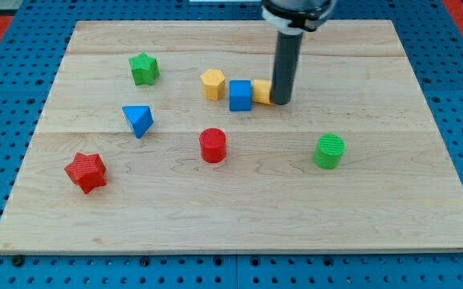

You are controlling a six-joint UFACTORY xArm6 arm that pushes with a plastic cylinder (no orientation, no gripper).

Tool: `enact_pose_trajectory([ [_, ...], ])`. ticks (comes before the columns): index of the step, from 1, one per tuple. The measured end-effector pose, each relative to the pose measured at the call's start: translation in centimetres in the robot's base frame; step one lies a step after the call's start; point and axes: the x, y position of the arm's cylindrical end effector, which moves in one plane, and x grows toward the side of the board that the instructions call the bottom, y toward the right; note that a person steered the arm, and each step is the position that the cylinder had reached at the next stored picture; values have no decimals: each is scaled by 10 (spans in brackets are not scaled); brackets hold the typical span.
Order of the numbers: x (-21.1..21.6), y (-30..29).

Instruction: Push the blue triangle into the blue cube

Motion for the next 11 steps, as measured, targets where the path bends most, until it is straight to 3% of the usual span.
enact_pose_trajectory([
  [1,7,30],
  [2,34,6],
  [3,46,-78],
  [5,82,-128],
  [6,87,-205],
  [7,72,-240],
  [9,12,-150],
  [10,15,-114],
  [11,48,-111],
])
